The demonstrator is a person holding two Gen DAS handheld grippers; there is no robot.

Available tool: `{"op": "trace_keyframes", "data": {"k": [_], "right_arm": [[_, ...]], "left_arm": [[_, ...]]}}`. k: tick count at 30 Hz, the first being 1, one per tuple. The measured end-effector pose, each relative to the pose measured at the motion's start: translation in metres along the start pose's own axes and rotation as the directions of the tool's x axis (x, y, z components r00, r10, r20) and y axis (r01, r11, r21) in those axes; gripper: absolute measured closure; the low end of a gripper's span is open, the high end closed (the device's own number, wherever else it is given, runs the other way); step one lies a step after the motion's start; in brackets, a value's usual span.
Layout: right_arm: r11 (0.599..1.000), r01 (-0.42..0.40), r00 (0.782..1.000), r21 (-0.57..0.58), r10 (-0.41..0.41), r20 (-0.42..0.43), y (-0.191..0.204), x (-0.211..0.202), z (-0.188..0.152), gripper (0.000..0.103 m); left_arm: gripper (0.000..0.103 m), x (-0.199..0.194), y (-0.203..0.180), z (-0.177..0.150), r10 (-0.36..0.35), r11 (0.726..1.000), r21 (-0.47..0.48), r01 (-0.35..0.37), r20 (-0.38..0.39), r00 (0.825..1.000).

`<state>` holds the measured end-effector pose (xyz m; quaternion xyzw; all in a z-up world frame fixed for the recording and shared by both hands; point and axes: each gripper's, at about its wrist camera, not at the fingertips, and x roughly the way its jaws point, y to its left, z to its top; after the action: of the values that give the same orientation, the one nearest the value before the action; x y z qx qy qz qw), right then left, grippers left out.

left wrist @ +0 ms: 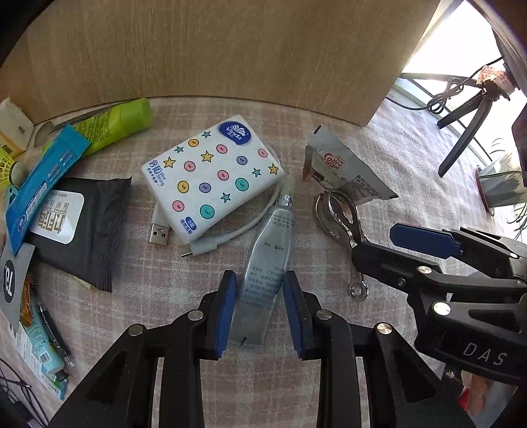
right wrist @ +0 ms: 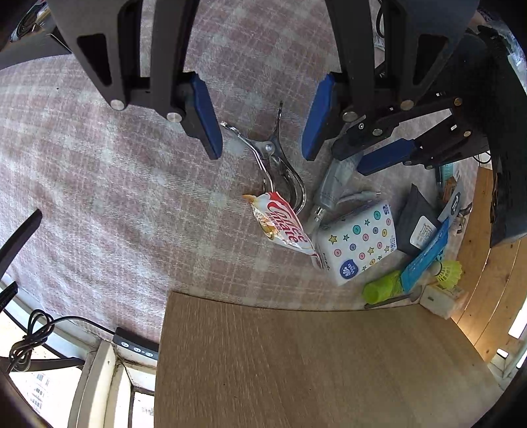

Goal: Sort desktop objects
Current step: 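Grasp the grey tube with the left tool while the right grasps the metal clip, then carry the grey tube and metal clip to the black tray and release both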

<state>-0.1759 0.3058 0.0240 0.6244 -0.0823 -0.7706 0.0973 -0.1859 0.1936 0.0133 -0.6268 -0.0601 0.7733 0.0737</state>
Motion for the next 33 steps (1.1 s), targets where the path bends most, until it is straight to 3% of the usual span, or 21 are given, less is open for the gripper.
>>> {"op": "trace_keyframes", "data": {"k": [3, 10, 20, 25, 29, 30, 32, 33], "right_arm": [[1.000, 0.012, 1.000, 0.000, -0.012, -0.002, 0.002, 0.006, 0.001, 0.056], [0.998, 0.053, 0.999, 0.016, -0.053, 0.003, 0.000, 0.013, -0.006, 0.080], [0.997, 0.015, 0.999, 0.072, -0.018, 0.047, -0.008, -0.006, -0.068, 0.082], [0.988, -0.019, 0.996, 0.151, 0.005, 0.093, -0.020, -0.022, -0.104, 0.082], [0.977, -0.051, 0.988, 0.207, 0.020, 0.150, -0.030, -0.042, -0.129, 0.083], [0.976, -0.056, 0.987, 0.211, 0.022, 0.156, -0.031, -0.046, -0.133, 0.083], [0.977, -0.043, 0.989, 0.208, 0.013, 0.146, -0.048, -0.051, -0.138, 0.084], [0.978, -0.033, 0.990, 0.206, 0.003, 0.144, -0.045, -0.052, -0.138, 0.084]], "left_arm": [[0.076, 0.001, -0.002, 0.000, 0.011, 1.000, 0.015, -0.011, 0.012, 1.000], [0.077, 0.004, -0.008, 0.002, 0.027, 0.999, 0.020, -0.027, 0.022, 0.999], [0.079, -0.004, -0.020, -0.035, 0.017, 1.000, 0.008, -0.018, 0.040, 0.999], [0.081, -0.009, -0.018, -0.061, -0.032, 0.998, -0.059, 0.034, 0.034, 0.999], [0.096, -0.022, -0.018, -0.074, -0.050, 0.994, -0.094, 0.055, 0.056, 0.997], [0.096, -0.022, -0.021, -0.074, -0.046, 0.995, -0.081, 0.051, 0.060, 0.997], [0.099, -0.015, -0.025, -0.074, 0.055, 0.998, -0.039, -0.053, 0.051, 0.997], [0.099, -0.013, -0.024, -0.072, 0.053, 0.998, -0.046, -0.051, 0.052, 0.997]]}}
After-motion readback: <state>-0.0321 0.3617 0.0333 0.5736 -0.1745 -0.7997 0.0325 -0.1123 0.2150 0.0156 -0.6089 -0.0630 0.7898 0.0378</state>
